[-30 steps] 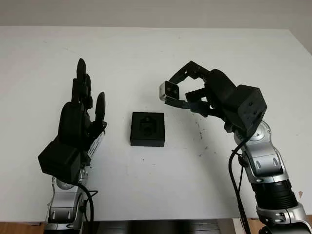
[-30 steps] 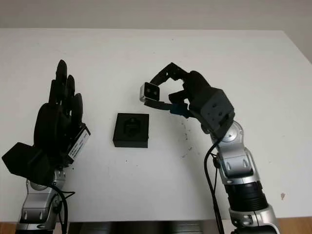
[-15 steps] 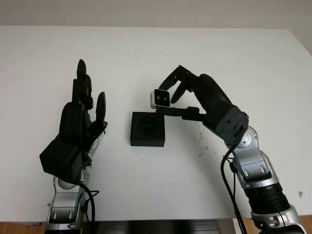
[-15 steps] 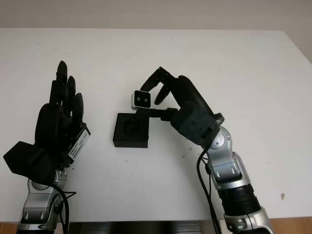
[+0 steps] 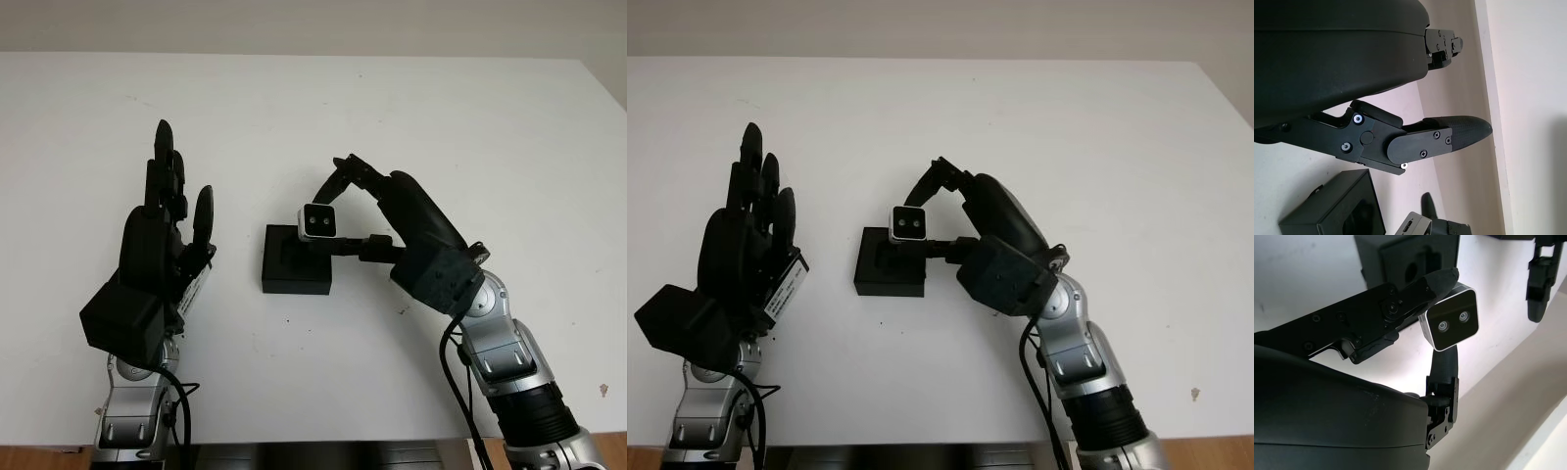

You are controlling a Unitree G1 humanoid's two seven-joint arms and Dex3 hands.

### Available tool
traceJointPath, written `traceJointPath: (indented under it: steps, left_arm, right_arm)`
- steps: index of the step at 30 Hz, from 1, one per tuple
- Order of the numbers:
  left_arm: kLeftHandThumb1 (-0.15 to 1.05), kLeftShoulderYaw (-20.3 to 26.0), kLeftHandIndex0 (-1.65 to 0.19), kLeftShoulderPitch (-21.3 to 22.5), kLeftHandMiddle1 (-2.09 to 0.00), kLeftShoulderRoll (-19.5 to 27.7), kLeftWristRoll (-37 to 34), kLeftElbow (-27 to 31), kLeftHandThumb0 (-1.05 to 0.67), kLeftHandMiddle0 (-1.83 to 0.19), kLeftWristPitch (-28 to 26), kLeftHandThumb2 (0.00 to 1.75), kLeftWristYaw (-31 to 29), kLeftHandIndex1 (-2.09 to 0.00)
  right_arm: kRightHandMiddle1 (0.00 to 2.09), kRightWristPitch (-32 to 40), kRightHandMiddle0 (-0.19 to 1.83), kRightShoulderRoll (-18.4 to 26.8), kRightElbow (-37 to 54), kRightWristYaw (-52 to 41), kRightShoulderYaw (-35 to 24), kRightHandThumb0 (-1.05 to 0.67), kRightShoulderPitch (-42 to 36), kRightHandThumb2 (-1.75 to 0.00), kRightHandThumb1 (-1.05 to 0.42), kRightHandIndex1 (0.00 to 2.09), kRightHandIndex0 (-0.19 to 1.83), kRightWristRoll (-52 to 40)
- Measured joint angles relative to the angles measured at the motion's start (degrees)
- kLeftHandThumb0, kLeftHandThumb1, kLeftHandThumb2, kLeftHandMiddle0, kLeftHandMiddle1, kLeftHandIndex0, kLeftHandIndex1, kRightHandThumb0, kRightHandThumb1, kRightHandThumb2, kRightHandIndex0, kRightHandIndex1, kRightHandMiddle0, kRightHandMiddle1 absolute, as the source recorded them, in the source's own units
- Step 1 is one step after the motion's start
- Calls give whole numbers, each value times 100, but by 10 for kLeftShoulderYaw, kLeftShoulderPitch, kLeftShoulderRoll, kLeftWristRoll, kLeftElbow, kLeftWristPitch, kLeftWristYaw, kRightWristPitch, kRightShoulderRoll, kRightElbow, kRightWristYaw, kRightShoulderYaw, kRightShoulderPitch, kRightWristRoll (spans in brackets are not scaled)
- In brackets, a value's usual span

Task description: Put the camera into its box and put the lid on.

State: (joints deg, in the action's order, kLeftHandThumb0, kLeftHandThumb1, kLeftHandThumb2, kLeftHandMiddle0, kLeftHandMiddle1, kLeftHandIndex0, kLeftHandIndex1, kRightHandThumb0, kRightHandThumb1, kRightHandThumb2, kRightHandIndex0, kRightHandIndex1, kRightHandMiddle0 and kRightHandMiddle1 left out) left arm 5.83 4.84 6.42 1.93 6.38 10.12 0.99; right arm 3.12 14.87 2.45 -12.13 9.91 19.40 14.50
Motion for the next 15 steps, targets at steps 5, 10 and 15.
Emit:
traceJointPath:
  steps: [5,10,15]
  left_arm:
    - [105,-3,6,0,-5,0,4,-2,-73,7,1,55,2,-6]
    - [105,-5,7,0,-5,0,4,-5,-73,7,3,55,3,-6]
    - [105,-7,6,0,-6,-4,9,-5,-73,6,3,55,9,-6]
  right_arm:
    - [205,30,20,-29,19,0,-6,-49,-17,-6,-104,13,18,-32]
    - [209,54,18,-46,34,10,-6,-50,-24,-8,-105,12,19,-36]
    - [209,58,16,-58,35,25,1,-47,-30,-10,-105,11,19,-32]
